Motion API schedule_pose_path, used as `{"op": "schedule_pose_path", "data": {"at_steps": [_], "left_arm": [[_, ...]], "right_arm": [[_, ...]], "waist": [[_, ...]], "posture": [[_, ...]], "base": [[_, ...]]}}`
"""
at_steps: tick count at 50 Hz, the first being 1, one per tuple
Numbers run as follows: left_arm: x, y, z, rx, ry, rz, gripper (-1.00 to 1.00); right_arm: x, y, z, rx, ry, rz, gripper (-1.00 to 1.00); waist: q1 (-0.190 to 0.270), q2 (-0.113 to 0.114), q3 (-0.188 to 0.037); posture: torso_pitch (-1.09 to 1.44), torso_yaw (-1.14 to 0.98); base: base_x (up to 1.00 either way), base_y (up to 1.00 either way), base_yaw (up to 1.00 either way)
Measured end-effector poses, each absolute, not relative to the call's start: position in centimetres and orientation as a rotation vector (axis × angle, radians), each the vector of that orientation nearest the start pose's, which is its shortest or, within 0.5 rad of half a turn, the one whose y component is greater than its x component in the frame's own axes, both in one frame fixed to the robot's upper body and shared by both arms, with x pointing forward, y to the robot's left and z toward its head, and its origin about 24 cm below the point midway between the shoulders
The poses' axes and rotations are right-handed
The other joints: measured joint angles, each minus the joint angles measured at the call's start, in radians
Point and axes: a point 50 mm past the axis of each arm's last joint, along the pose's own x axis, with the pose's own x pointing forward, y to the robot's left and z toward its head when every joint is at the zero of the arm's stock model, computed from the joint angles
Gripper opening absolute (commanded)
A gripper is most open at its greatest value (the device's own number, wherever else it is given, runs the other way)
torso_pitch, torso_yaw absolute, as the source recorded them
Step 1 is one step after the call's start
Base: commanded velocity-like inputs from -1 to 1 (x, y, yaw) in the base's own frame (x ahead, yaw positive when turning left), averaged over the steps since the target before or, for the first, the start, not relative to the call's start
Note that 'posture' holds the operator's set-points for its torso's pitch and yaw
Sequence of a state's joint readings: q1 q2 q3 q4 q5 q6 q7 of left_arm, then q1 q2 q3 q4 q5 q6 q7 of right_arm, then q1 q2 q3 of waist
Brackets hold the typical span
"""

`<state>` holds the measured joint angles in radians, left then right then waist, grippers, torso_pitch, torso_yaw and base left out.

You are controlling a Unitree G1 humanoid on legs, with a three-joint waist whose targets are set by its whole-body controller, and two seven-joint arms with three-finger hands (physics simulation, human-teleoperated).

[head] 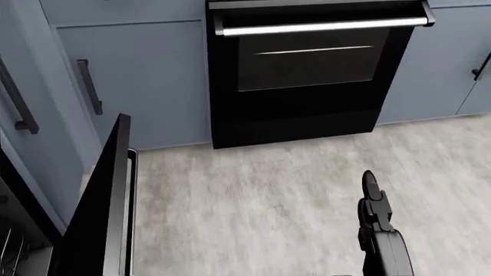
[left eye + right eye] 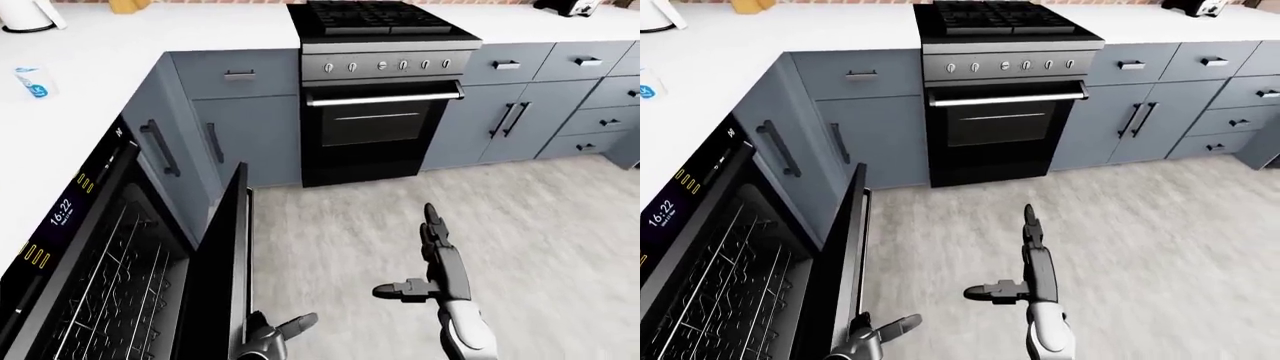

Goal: Close the dishwasher door

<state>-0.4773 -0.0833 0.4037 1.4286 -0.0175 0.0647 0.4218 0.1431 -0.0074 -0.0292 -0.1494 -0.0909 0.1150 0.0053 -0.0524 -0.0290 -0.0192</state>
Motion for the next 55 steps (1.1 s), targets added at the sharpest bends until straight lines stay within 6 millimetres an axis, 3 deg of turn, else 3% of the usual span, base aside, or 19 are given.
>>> {"op": "schedule_pose_path", "data": {"at_steps": [32,47,55], "left_arm": [[21.3,14.6,-12.3,0.002,1.072,0.610,1.00],[22.1,17.1,-11.6,-0.049,1.019,0.730,1.00],[22.4,17.2,-11.5,-0.097,1.022,0.725,1.00]], "right_arm": [[22.6,-16.7,3.3,-0.100,0.106,-0.065,1.00],[22.4,-16.8,3.2,-0.103,0.111,-0.071,1.00],[22.4,-16.8,3.1,-0.100,0.111,-0.069,1.00]], "waist": [[-0.006,0.005,0.001],[0.000,0.024,0.006],[0.001,0.032,0.002]], "posture": [[0.00,0.00],[0.00,0.00],[0.00,0.00]], "base": [[0.00,0.00,0.00],[0.00,0.00,0.00],[0.00,0.00,0.00]]}}
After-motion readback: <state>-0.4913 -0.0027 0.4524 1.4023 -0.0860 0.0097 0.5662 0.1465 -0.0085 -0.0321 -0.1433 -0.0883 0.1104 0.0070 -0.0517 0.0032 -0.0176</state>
